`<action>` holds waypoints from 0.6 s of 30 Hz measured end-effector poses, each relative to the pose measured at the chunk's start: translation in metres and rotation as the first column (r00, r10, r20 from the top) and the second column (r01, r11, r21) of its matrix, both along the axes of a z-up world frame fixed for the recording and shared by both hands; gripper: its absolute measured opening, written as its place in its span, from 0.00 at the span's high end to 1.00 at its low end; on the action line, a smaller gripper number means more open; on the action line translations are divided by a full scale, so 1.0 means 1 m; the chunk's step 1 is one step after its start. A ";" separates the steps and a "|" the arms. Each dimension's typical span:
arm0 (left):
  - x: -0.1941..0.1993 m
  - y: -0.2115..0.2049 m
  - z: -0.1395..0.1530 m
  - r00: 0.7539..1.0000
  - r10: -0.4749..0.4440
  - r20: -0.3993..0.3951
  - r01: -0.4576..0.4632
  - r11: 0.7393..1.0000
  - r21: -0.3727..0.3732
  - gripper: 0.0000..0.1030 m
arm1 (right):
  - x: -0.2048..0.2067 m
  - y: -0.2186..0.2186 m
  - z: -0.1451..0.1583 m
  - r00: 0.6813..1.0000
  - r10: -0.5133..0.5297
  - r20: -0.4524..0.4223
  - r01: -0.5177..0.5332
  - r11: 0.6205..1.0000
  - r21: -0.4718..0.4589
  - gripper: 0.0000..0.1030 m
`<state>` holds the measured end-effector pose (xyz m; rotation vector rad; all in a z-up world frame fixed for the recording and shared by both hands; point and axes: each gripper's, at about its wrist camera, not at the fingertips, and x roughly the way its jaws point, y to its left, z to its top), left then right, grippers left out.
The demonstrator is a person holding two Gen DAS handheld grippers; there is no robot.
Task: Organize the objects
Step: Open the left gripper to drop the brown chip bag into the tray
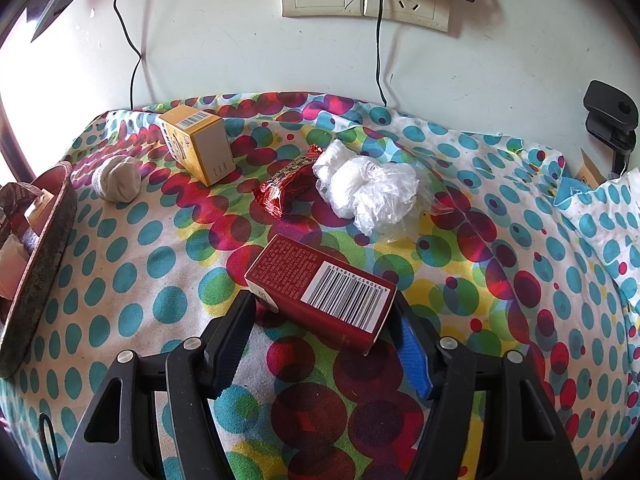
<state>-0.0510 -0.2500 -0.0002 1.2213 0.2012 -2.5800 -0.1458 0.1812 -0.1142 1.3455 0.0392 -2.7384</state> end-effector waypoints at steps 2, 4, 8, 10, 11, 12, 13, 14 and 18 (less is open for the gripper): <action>-0.001 0.010 0.004 1.000 -0.027 -0.003 0.027 1.000 -0.009 0.40 | 0.001 0.000 0.002 1.000 -0.002 -0.012 0.002 1.000 0.001 0.38; -0.001 0.018 0.007 0.999 -0.054 -0.008 0.054 0.998 -0.016 0.40 | 0.004 0.000 0.005 0.999 -0.003 -0.036 0.004 1.000 0.006 0.38; -0.003 0.033 0.011 0.995 -0.096 -0.004 0.095 0.995 -0.039 0.40 | 0.008 -0.005 0.011 0.998 0.006 -0.069 -0.004 1.000 0.028 0.38; -0.002 0.038 0.014 0.994 -0.108 -0.006 0.107 0.993 -0.050 0.40 | 0.011 -0.007 0.014 0.996 0.012 -0.089 -0.009 0.999 0.040 0.38; -0.002 0.039 0.016 0.994 -0.111 -0.010 0.110 0.993 -0.049 0.39 | 0.012 -0.008 0.016 0.995 0.018 -0.096 -0.014 0.999 0.043 0.38; -0.001 0.039 0.017 0.993 -0.115 -0.013 0.114 0.992 -0.044 0.39 | 0.012 -0.008 0.016 0.995 0.020 -0.099 -0.015 0.999 0.050 0.38; 0.000 0.040 0.019 0.993 -0.119 -0.017 0.118 0.992 -0.042 0.39 | 0.012 -0.010 0.017 0.995 0.020 -0.103 -0.015 0.998 0.057 0.38; 0.002 0.039 0.021 0.993 -0.119 -0.023 0.118 0.992 -0.043 0.39 | 0.013 -0.011 0.018 0.994 0.026 -0.108 -0.020 0.998 0.059 0.38; 0.006 0.032 0.027 0.994 -0.101 -0.035 0.100 0.994 -0.046 0.39 | 0.017 -0.020 0.020 0.994 0.043 -0.105 -0.035 0.997 0.070 0.38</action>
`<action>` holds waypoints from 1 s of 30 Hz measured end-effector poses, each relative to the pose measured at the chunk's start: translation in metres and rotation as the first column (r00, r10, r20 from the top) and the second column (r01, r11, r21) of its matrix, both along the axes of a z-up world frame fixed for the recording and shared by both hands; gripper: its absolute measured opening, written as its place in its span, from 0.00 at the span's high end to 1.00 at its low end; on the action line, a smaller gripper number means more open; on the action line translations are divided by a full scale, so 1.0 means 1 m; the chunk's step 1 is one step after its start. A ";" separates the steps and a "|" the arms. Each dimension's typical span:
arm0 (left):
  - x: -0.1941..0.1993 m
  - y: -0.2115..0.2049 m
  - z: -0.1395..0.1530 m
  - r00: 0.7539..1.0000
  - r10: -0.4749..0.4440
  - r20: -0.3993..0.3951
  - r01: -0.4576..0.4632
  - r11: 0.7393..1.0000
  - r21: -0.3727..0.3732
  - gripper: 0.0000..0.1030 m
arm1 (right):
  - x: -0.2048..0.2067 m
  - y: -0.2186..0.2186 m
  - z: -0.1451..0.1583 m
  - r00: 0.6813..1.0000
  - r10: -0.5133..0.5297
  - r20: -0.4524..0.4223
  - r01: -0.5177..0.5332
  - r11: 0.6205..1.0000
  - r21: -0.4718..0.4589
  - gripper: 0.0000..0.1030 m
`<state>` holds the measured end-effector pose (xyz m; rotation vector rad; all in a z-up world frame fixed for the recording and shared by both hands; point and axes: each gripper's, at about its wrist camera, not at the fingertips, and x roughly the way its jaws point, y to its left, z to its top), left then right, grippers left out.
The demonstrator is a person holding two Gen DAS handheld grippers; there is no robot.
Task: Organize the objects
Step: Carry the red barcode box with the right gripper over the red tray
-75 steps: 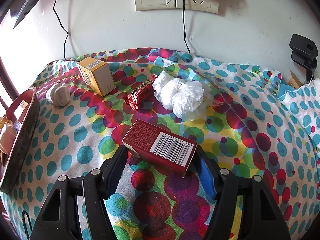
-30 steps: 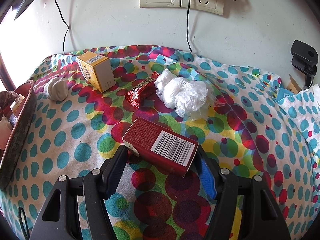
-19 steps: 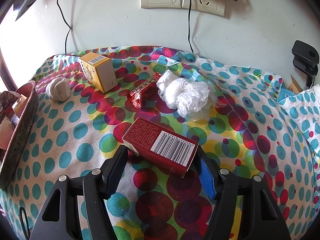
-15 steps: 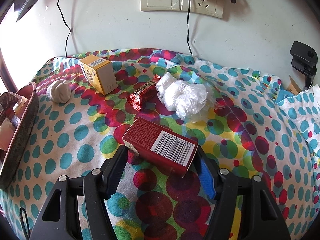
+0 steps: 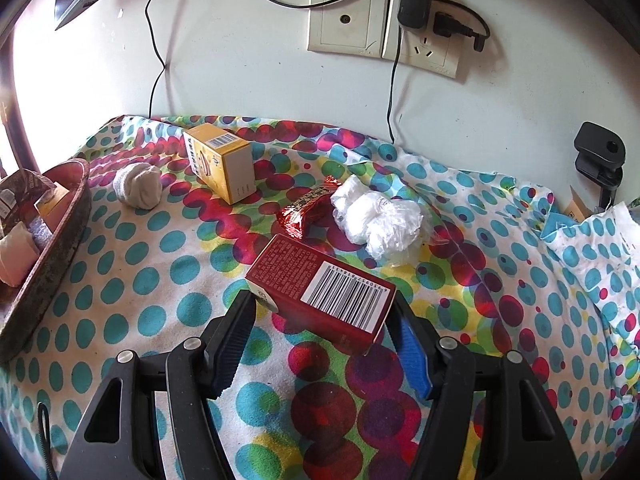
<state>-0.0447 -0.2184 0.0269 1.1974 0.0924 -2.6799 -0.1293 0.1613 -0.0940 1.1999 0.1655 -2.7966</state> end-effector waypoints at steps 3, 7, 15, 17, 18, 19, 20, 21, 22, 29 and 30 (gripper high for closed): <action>0.004 -0.010 0.004 1.000 0.024 -0.007 -0.024 1.000 0.014 0.39 | 0.005 -0.015 0.012 0.999 0.034 -0.017 -0.034 0.999 -0.008 0.38; 0.010 -0.025 0.009 0.998 0.055 -0.024 -0.053 0.998 0.045 0.39 | 0.011 -0.048 0.035 0.992 0.114 -0.052 -0.116 0.993 -0.035 0.38; 0.020 -0.051 0.012 0.994 0.107 -0.027 -0.105 0.992 0.070 0.39 | 0.026 -0.160 0.068 0.934 0.350 -0.074 -0.352 0.936 -0.020 0.38; 0.021 -0.055 0.011 0.993 0.114 -0.024 -0.112 0.991 0.073 0.39 | 0.031 -0.189 0.068 0.913 0.403 -0.067 -0.405 0.914 -0.011 0.38; 0.021 -0.057 0.011 0.993 0.118 -0.024 -0.115 0.990 0.075 0.39 | 0.033 -0.201 0.067 0.903 0.425 -0.064 -0.426 0.905 -0.008 0.38; 0.022 -0.059 0.011 0.992 0.121 -0.026 -0.119 0.990 0.076 0.39 | 0.036 -0.213 0.066 0.896 0.441 -0.059 -0.442 0.897 -0.007 0.38; 0.023 -0.060 0.011 0.992 0.124 -0.028 -0.121 0.990 0.078 0.39 | 0.038 -0.222 0.064 0.887 0.458 -0.050 -0.460 0.888 -0.012 0.38; 0.024 -0.062 0.011 0.992 0.125 -0.030 -0.122 0.989 0.084 0.39 | 0.040 -0.232 0.062 0.880 0.473 -0.043 -0.475 0.880 -0.017 0.38; 0.024 -0.064 0.011 0.992 0.126 -0.031 -0.123 0.988 0.090 0.39 | 0.041 -0.240 0.059 0.873 0.486 -0.038 -0.487 0.873 -0.018 0.38; 0.028 -0.077 0.009 0.987 0.159 -0.029 -0.155 0.981 0.114 0.39 | 0.052 -0.278 0.036 0.836 0.548 0.021 -0.547 0.836 -0.034 0.38; 0.028 -0.079 0.008 0.987 0.160 -0.029 -0.156 0.980 0.124 0.39 | 0.053 -0.281 0.033 0.833 0.553 0.027 -0.552 0.833 -0.035 0.38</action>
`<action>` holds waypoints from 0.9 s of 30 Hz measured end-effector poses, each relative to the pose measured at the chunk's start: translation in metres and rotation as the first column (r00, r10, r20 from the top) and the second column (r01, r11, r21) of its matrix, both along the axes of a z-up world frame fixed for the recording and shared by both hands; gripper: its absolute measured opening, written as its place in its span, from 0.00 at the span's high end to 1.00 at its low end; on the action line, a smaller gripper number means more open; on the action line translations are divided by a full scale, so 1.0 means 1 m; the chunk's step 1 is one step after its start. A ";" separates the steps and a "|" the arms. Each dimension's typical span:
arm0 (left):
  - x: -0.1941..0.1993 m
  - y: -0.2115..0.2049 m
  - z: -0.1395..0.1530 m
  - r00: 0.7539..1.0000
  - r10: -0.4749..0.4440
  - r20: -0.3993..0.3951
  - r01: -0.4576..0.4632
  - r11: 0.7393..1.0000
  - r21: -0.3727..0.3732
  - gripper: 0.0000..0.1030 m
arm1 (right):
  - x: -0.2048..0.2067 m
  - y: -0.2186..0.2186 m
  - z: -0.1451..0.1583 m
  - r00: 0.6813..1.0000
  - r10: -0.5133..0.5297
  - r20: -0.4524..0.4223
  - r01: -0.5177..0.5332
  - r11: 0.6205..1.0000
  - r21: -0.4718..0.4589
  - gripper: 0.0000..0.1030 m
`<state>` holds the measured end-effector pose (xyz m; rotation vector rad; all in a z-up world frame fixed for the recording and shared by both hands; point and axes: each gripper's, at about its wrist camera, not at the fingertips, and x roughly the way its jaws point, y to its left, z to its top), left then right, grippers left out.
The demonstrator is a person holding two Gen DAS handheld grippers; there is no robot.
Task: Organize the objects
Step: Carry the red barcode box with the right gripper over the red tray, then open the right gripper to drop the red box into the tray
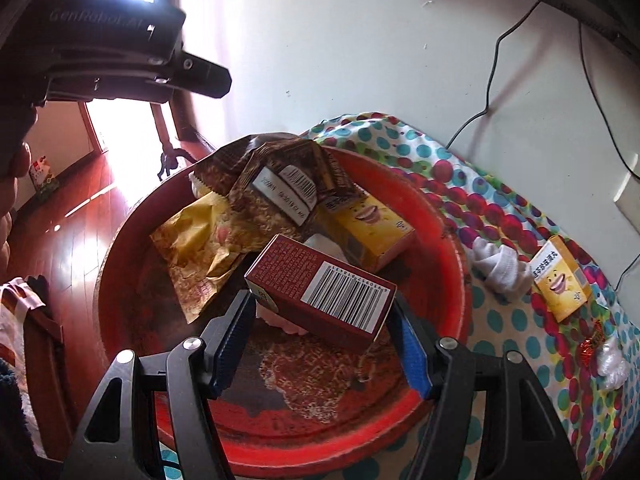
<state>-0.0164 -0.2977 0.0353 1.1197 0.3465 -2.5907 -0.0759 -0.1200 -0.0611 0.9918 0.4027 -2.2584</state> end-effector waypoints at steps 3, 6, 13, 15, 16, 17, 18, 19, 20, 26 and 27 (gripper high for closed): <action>0.001 -0.004 0.000 1.000 0.007 -0.003 -0.007 1.000 0.009 0.39 | 0.004 -0.007 -0.006 1.000 0.015 0.007 -0.015 1.000 0.009 0.38; 0.001 -0.005 -0.001 1.000 0.007 -0.003 -0.007 1.000 0.016 0.39 | 0.006 -0.012 -0.010 1.000 0.024 0.011 -0.024 1.000 0.016 0.38; -0.001 -0.001 -0.002 1.000 -0.007 0.002 0.007 1.000 0.016 0.39 | 0.006 -0.016 -0.014 0.999 0.027 0.018 -0.027 0.999 0.019 0.37; -0.002 0.000 -0.003 1.000 -0.014 0.007 0.014 1.000 0.016 0.39 | 0.006 -0.017 -0.016 0.999 0.034 0.029 -0.035 0.999 0.018 0.36; -0.003 0.001 -0.004 1.000 -0.014 0.010 0.014 1.000 0.014 0.39 | 0.007 -0.017 -0.016 0.999 0.028 0.024 -0.029 0.999 0.018 0.35; -0.004 0.002 -0.005 1.000 -0.015 0.014 0.015 1.000 0.012 0.39 | 0.007 -0.016 -0.015 1.000 0.021 0.016 -0.022 1.000 0.014 0.31; -0.005 0.002 -0.006 1.000 -0.016 0.019 0.016 1.000 0.011 0.39 | 0.007 -0.014 -0.014 1.000 0.020 0.012 -0.020 1.000 0.005 0.27; -0.006 0.003 -0.006 1.000 -0.017 0.022 0.017 1.000 0.010 0.39 | 0.007 -0.013 -0.012 1.000 0.017 0.009 -0.017 1.000 -0.001 0.27; -0.007 0.004 -0.007 1.000 -0.019 0.025 0.018 1.000 0.009 0.39 | 0.007 -0.011 -0.011 1.000 0.011 0.006 -0.011 1.000 -0.007 0.27; -0.014 0.015 -0.011 0.998 -0.038 0.045 0.039 0.999 -0.012 0.39 | 0.006 0.021 0.002 0.999 -0.036 -0.027 0.034 0.997 -0.063 0.27; -0.015 0.018 -0.012 0.998 -0.044 0.049 0.045 0.999 -0.017 0.39 | 0.005 0.031 0.004 0.998 -0.051 -0.041 0.048 0.997 -0.063 0.27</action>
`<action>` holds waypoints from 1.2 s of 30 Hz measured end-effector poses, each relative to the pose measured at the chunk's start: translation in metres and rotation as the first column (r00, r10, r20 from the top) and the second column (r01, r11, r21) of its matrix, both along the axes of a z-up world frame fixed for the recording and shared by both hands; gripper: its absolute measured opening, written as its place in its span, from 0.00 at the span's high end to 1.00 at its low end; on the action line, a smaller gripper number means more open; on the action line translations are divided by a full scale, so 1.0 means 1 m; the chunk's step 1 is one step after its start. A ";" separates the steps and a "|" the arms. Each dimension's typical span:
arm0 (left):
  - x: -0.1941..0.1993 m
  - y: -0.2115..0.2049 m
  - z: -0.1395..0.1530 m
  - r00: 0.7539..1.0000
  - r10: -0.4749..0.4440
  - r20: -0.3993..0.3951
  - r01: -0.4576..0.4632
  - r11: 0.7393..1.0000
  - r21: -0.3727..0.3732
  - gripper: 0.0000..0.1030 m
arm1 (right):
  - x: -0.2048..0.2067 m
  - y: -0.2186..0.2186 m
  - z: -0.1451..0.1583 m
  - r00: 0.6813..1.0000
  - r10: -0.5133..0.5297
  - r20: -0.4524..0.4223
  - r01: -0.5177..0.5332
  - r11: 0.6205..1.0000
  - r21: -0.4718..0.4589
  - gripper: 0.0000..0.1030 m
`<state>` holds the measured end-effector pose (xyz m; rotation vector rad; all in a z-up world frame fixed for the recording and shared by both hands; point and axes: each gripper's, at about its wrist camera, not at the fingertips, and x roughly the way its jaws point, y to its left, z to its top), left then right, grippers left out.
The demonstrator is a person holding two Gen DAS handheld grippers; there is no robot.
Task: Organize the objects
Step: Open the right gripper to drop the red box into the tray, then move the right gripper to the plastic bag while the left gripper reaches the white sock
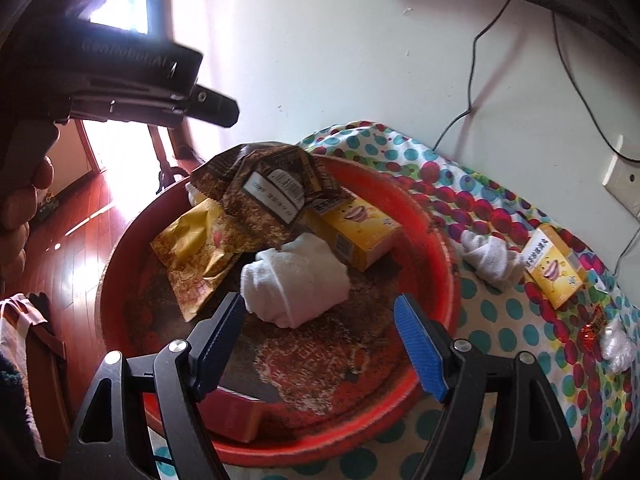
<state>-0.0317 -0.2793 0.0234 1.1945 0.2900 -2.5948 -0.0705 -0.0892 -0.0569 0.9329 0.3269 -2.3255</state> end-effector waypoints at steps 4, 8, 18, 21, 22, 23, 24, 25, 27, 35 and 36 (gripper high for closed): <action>-0.008 0.019 -0.003 0.999 -0.037 0.014 0.037 0.999 -0.024 0.39 | -0.011 0.054 0.004 0.996 -0.094 -0.004 0.094 0.996 0.000 0.27; -0.017 0.048 -0.009 0.994 -0.103 0.032 0.105 0.993 -0.045 0.39 | -0.030 0.127 0.006 0.970 -0.243 0.011 0.244 0.970 -0.017 0.27; -0.039 0.122 -0.031 0.955 -0.289 0.067 0.292 0.956 -0.040 0.39 | -0.071 0.261 -0.006 0.853 -0.522 0.016 0.522 0.853 0.003 0.27; -0.043 0.139 -0.039 0.946 -0.316 0.080 0.321 0.945 -0.067 0.39 | -0.081 0.282 -0.017 0.825 -0.563 0.040 0.564 0.826 0.001 0.27; -0.044 0.144 -0.040 0.944 -0.322 0.079 0.328 0.942 -0.077 0.39 | -0.084 0.286 -0.020 0.818 -0.573 0.047 0.574 0.819 0.000 0.27; -0.045 0.148 -0.042 0.940 -0.331 0.078 0.337 0.938 -0.081 0.39 | -0.088 0.290 -0.022 0.813 -0.579 0.053 0.580 0.814 -0.001 0.27; -0.045 0.151 -0.043 0.937 -0.342 0.073 0.347 0.934 -0.078 0.39 | -0.092 0.293 -0.024 0.810 -0.584 0.055 0.585 0.811 -0.001 0.27; -0.046 0.153 -0.045 0.934 -0.351 0.069 0.355 0.932 -0.070 0.39 | -0.095 0.294 -0.026 0.810 -0.584 0.054 0.584 0.811 -0.001 0.27; -0.048 0.158 -0.049 0.930 -0.360 0.066 0.364 0.929 -0.065 0.39 | -0.104 0.296 -0.030 0.809 -0.586 0.056 0.586 0.810 0.007 0.27; -0.053 0.180 -0.063 0.915 -0.401 0.053 0.404 0.906 -0.123 0.39 | -0.132 0.294 -0.046 0.819 -0.566 0.098 0.566 0.824 0.021 0.27; -0.054 0.182 -0.065 0.912 -0.407 0.054 0.411 0.903 -0.123 0.39 | -0.135 0.295 -0.048 0.820 -0.562 0.113 0.564 0.826 0.014 0.27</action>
